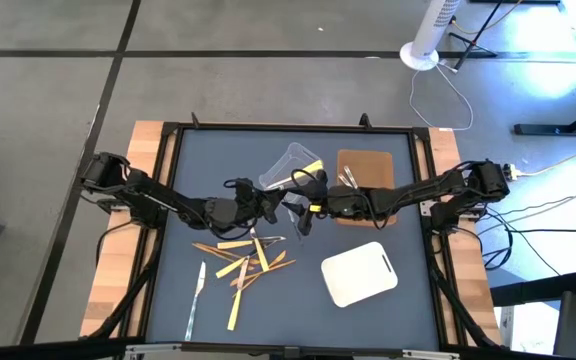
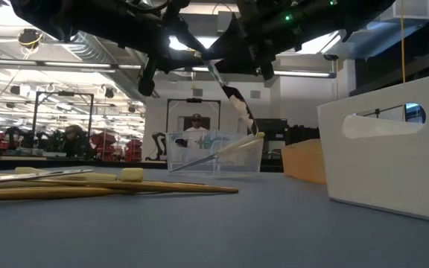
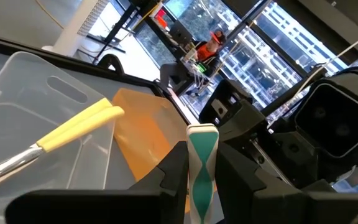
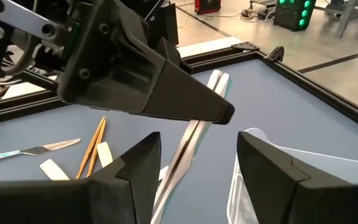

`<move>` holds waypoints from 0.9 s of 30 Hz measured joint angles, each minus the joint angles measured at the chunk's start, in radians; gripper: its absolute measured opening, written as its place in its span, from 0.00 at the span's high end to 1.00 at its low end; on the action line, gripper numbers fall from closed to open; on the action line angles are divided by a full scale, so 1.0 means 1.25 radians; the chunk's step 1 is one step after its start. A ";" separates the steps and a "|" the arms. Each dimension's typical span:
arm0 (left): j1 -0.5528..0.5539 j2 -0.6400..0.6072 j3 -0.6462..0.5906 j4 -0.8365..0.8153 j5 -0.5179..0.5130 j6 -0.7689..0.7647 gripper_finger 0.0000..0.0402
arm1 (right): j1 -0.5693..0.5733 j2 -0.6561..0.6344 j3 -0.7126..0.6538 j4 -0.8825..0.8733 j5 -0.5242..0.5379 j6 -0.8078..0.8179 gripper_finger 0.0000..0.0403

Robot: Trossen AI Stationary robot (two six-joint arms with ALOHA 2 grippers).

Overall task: Sort silverware by color (type)
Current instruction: Put the white knife into the orange bin

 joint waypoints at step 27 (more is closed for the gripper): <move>0.000 0.000 0.000 0.002 -0.003 0.000 0.85 | 0.000 0.008 0.000 0.019 0.013 0.006 0.51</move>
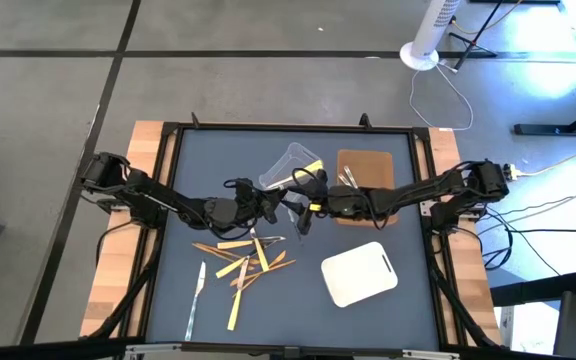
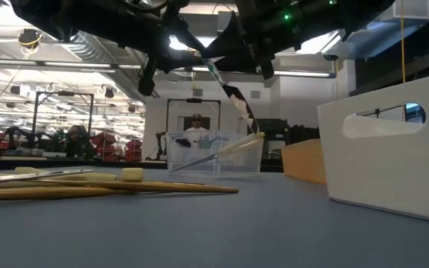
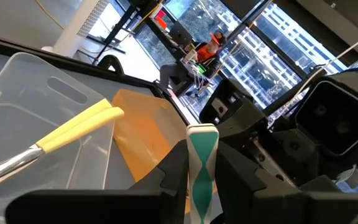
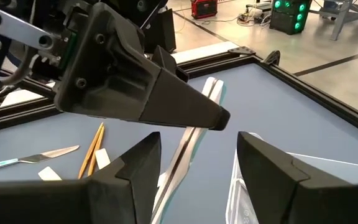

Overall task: Sort silverware by color (type)
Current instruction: Put the white knife into the orange bin

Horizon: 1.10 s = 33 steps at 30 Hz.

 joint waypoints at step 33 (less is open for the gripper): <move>0.000 0.000 0.000 -0.024 -0.008 0.001 0.83 | 0.000 0.039 0.000 0.033 0.006 0.001 0.92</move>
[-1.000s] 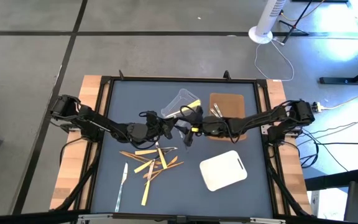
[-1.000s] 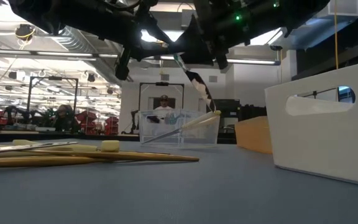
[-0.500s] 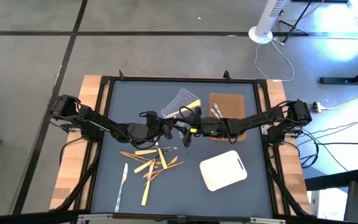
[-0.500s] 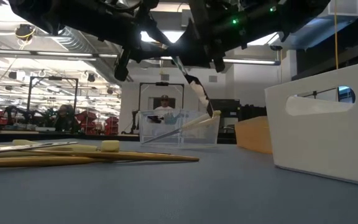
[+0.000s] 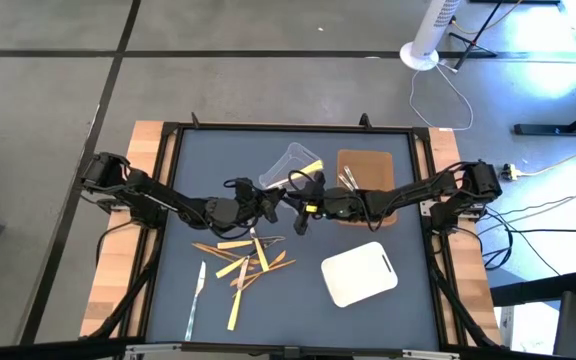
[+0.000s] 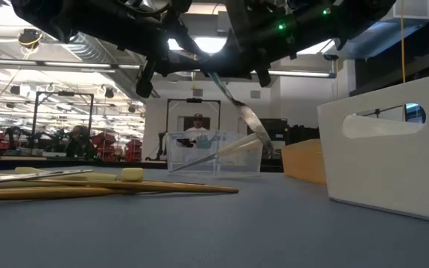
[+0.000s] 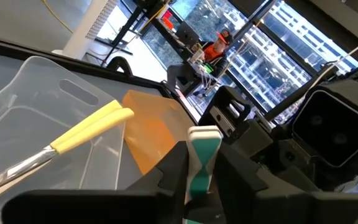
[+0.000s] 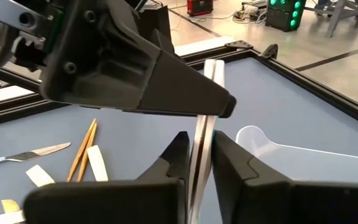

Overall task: Sort silverware by color (type)
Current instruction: Put the white knife into the orange bin

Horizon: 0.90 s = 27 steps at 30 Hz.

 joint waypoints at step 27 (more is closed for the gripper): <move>0.000 0.000 0.000 0.003 0.019 -0.002 0.54 | -0.018 -0.056 0.000 -0.091 -0.005 0.003 0.94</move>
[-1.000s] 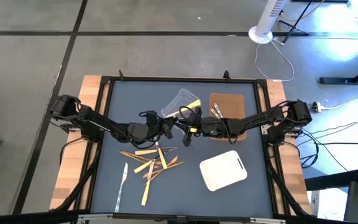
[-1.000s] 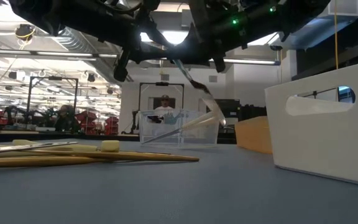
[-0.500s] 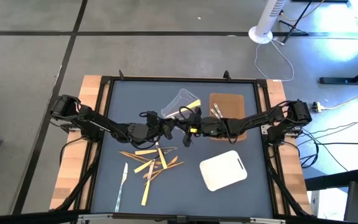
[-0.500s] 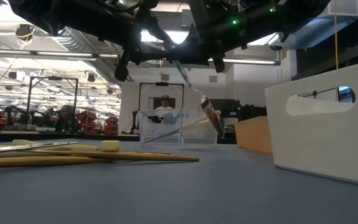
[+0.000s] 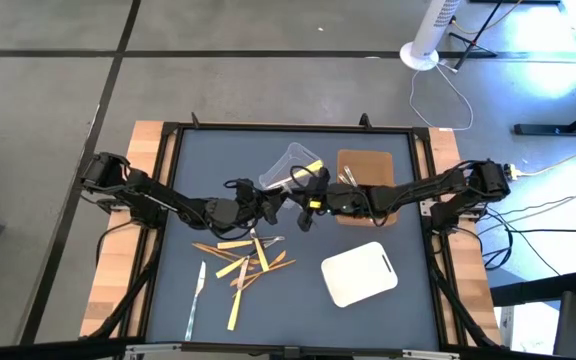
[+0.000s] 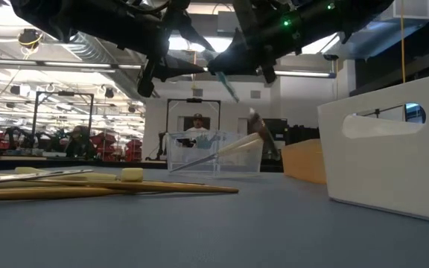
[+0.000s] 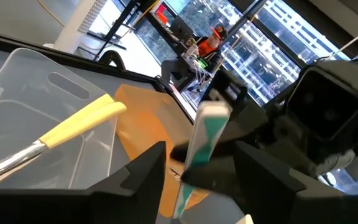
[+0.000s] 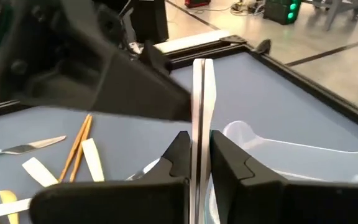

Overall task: Sort silverware by color (type)
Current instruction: Put the white knife into the orange bin

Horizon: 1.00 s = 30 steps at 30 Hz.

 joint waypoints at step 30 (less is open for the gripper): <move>0.000 0.000 0.000 -0.022 0.022 0.001 0.53 | -0.232 -0.417 0.000 -0.503 -0.127 0.021 0.94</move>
